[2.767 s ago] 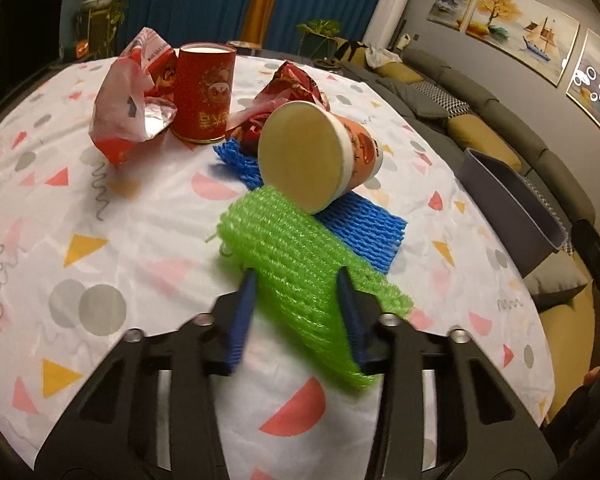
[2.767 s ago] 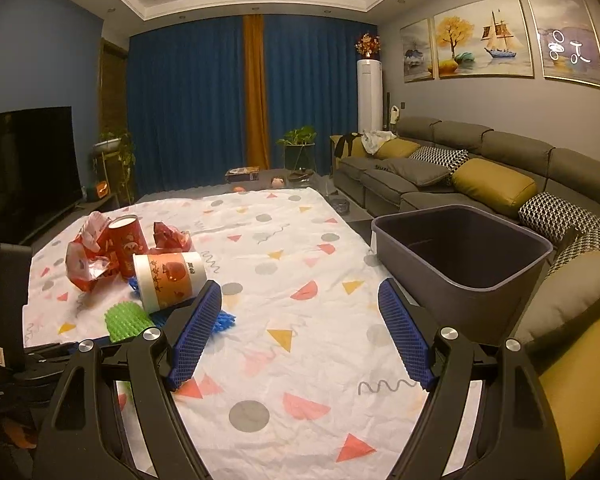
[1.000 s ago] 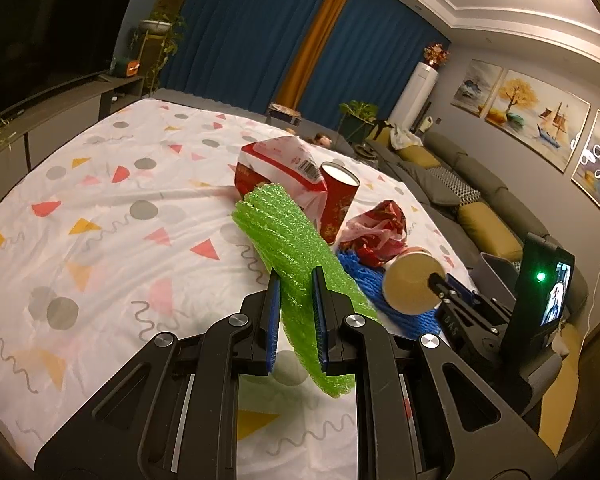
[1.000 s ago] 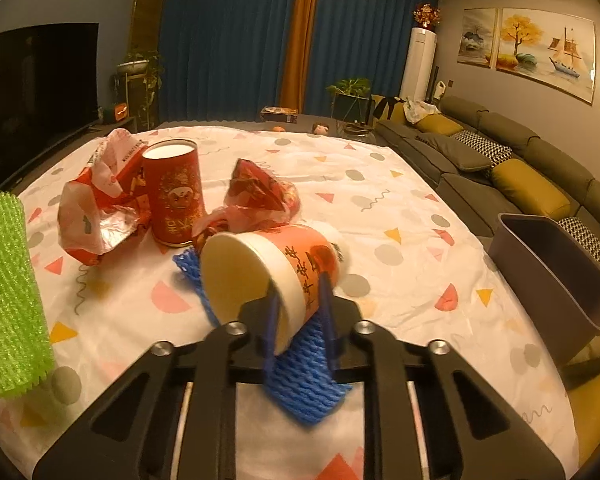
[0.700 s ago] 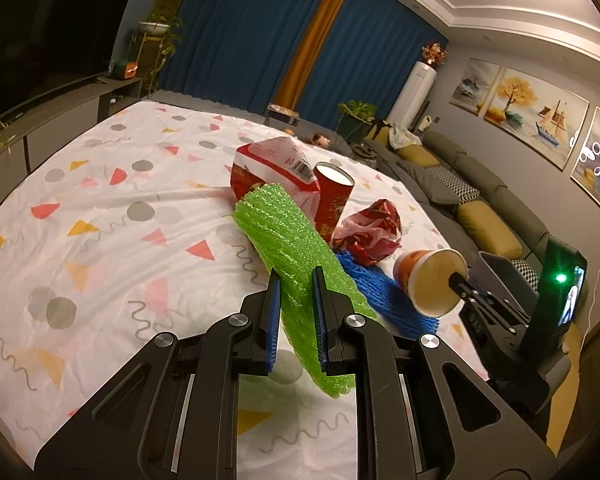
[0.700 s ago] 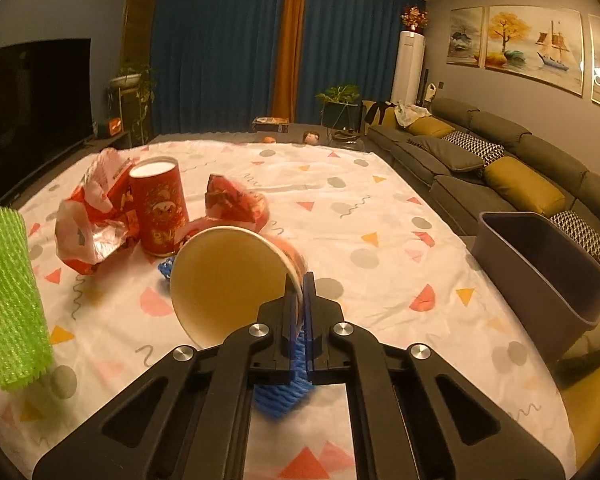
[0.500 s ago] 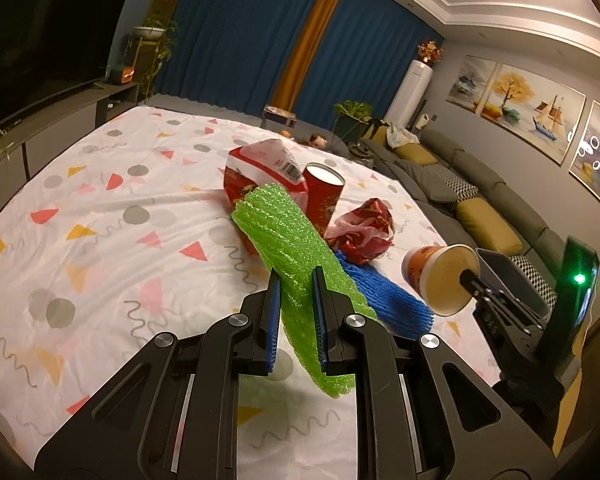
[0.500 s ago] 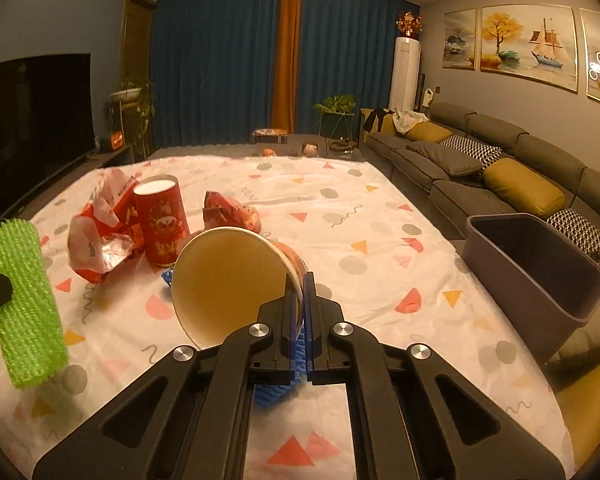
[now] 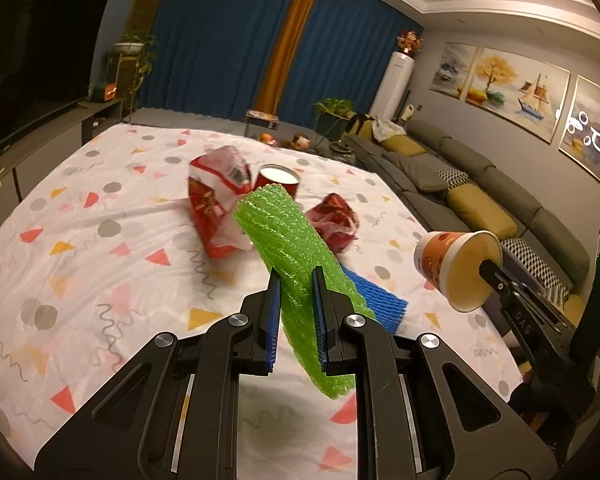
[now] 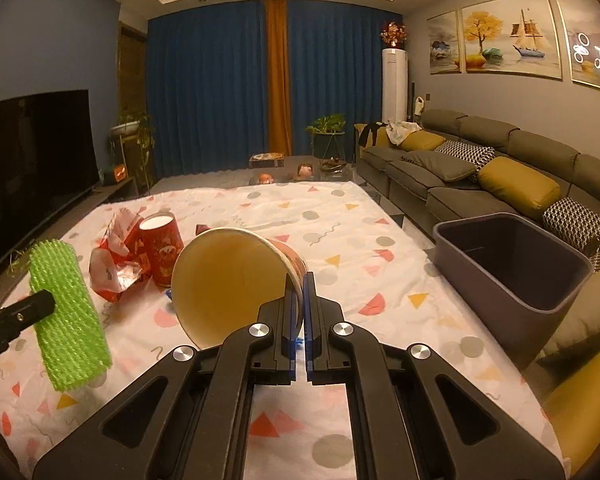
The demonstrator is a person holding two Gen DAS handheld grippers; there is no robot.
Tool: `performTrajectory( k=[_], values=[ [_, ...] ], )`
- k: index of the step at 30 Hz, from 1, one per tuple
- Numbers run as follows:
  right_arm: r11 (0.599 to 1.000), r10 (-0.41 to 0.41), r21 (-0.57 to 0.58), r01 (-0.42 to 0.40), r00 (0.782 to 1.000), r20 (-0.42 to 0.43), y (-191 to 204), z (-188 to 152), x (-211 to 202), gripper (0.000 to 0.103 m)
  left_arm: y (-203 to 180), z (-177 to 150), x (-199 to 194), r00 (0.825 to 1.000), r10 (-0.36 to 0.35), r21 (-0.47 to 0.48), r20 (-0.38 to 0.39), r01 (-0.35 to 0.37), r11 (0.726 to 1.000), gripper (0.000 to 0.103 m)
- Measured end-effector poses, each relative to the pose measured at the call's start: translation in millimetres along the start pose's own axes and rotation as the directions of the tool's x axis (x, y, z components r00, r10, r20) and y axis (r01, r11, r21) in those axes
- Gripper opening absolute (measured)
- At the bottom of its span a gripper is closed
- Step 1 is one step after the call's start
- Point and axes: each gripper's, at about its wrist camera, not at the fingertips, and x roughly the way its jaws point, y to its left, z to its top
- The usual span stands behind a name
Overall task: Collect trash
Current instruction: 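Carry the green sleeve and paper cup to the grey bin and release them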
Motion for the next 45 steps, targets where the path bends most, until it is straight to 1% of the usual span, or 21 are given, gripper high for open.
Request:
performTrajectory(
  k=[6, 12, 18, 22, 25, 30, 35, 39, 45],
  values=[
    [1.0, -0.013, 0.025, 0.012, 1.0, 0.023, -21, 3, -12, 0.004, -27, 2, 4, 1.0, -0.017, 0.05, 0.003, 0.017, 0.999, 0.014],
    [0.998, -0.045, 0.054, 0.042, 0.998, 0.047, -48, 7, -21, 0.004, -56, 7, 14, 0.999, -0.04, 0.094, 0.0, 0.04, 0.995, 0.014],
    [0.992, -0.097, 0.092, 0.091, 0.993, 0.063, -85, 11, -26, 0.004, -90, 15, 28, 0.997, -0.072, 0.145, -0.007, 0.073, 0.987, 0.014],
    [0.984, -0.15, 0.113, 0.141, 0.986, 0.073, -110, 14, -28, 0.004, -118, 21, 41, 0.993, -0.113, 0.185, -0.016, 0.114, 0.976, 0.014],
    [0.976, -0.189, 0.125, 0.179, 0.979, 0.075, -125, 17, -26, 0.004, -142, 25, 51, 0.987, -0.157, 0.216, -0.03, 0.16, 0.963, 0.014],
    [0.962, -0.242, 0.146, 0.229, 0.967, 0.074, -153, 24, -23, 0.004, -187, 32, 71, 0.97, -0.238, 0.26, -0.053, 0.243, 0.934, 0.014],
    [0.947, -0.29, 0.163, 0.276, 0.955, 0.07, -177, 26, -17, 0.004, -225, 35, 89, 0.955, -0.29, 0.298, -0.066, 0.296, 0.908, 0.014],
    [0.937, -0.317, 0.177, 0.302, 0.946, 0.062, -196, 28, -11, 0.004, -248, 37, 106, 0.945, -0.318, 0.314, -0.079, 0.326, 0.891, 0.014],
    [0.924, -0.342, 0.196, 0.327, 0.938, 0.048, -217, 27, -1, 0.004, -278, 36, 134, 0.935, -0.337, 0.333, -0.108, 0.353, 0.874, 0.014]
  ],
)
